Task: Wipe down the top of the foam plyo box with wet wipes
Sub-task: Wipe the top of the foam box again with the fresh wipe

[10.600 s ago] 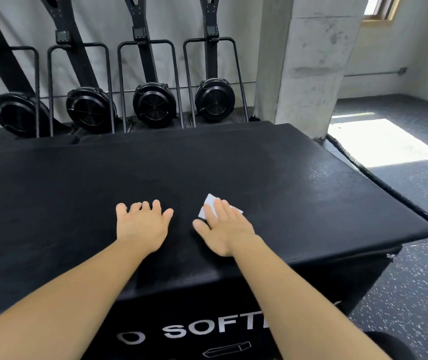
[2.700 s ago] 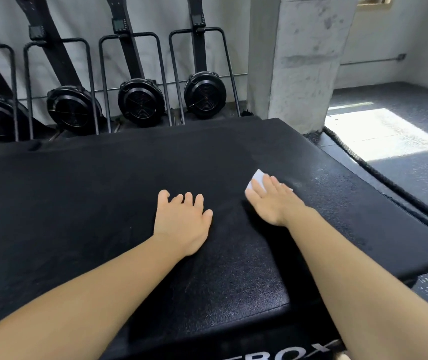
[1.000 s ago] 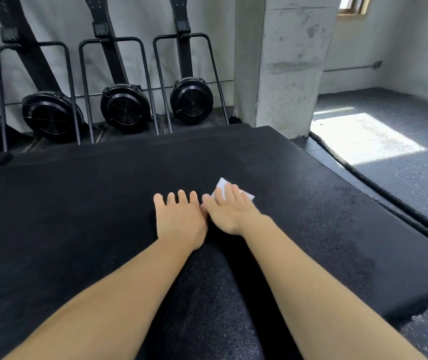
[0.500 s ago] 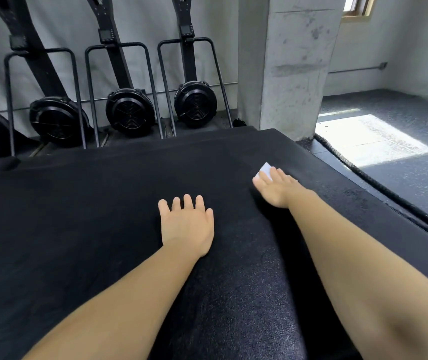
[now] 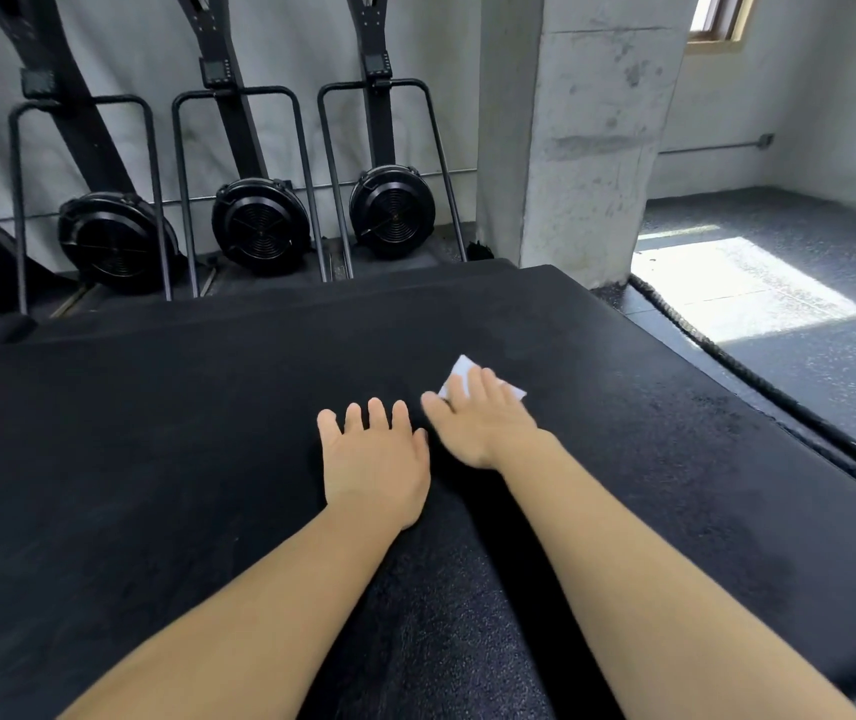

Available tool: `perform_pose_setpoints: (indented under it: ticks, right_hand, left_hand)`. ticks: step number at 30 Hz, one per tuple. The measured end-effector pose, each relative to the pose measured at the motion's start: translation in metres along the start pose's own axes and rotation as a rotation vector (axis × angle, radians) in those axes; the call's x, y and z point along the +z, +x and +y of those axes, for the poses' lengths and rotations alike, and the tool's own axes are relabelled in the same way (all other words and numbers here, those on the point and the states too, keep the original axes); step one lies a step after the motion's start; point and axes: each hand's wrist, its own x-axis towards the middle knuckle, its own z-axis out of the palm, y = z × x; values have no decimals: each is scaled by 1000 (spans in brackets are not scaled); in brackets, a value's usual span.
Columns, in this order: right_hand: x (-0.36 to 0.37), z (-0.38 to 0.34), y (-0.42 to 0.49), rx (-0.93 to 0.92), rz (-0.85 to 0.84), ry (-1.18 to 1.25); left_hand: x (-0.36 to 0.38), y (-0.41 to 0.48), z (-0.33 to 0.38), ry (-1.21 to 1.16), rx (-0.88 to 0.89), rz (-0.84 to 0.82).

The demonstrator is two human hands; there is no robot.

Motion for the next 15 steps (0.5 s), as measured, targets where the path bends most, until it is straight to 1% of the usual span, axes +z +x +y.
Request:
perform_pose_setpoints:
  ticks: [3,7,9,11,15]
  right_hand:
    - [5,-21,-4,-78,-91,111]
    - [1,-18,2,-156,-99,90]
    - [-6,-6,8,-118,-76,82]
    - [-15,10,18,-37,-51,62]
    - [-37,45,41,51,6,28]
  left_hand:
    - [-1,0,-1,-22,1,-59]
    - [-1,0,-1,-21,-9,-50]
    - [0,0,-1,-16,-14,-21]
    - [2,0,-1,-7,-11,2]
    - [6,3,-1,3,-10,-1]
